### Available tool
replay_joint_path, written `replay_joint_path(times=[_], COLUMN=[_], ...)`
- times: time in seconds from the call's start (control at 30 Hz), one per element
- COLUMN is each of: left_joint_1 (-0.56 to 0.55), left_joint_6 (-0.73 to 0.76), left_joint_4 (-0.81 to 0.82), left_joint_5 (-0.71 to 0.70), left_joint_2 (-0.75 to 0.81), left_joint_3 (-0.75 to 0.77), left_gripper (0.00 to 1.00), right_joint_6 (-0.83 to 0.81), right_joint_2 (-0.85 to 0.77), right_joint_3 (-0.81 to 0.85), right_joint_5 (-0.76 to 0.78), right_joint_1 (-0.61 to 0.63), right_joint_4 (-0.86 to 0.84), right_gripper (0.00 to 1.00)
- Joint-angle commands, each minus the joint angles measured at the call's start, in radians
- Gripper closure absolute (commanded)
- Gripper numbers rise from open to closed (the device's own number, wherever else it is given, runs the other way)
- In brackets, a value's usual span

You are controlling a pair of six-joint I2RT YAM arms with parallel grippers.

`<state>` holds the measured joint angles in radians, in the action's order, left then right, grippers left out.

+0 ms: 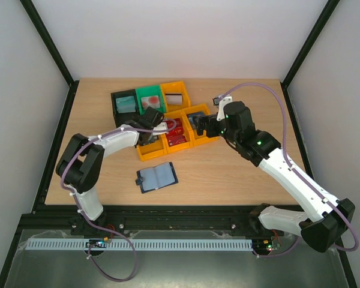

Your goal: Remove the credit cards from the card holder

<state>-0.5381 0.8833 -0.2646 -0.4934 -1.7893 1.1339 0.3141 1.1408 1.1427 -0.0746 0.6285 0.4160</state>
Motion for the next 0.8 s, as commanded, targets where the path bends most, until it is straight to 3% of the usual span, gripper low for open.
replay_joint_path(times=[0.0,0.3,0.57,0.7,0.77], left_joint_1=[0.008,0.029,0.058,0.056,0.055], left_joint_6=[-0.026,-0.051,-0.039,-0.154,-0.223], left_joint_4=[-0.039,-0.097,-0.048,-0.137,-0.207], left_joint_5=[0.030,0.101,0.062,0.218,0.318], left_joint_2=[0.070,0.112,0.041,0.095,0.119], left_joint_3=[0.049,0.088,0.056,0.155,0.212], left_gripper=[0.13,0.06,0.08,0.10,0.18], right_joint_6=[-0.015,-0.031,-0.035,-0.040,-0.042], right_joint_2=[-0.026,-0.036,-0.053,-0.065,-0.066], right_joint_3=[0.005,0.002,-0.001,-0.011,-0.013], right_joint_5=[-0.005,-0.067,-0.079,-0.082,-0.087], right_joint_1=[-0.005,-0.005,-0.004,-0.005,-0.004], right_joint_4=[0.010,0.004,0.002,0.001,0.000], right_gripper=[0.01,0.01,0.01,0.01,0.01])
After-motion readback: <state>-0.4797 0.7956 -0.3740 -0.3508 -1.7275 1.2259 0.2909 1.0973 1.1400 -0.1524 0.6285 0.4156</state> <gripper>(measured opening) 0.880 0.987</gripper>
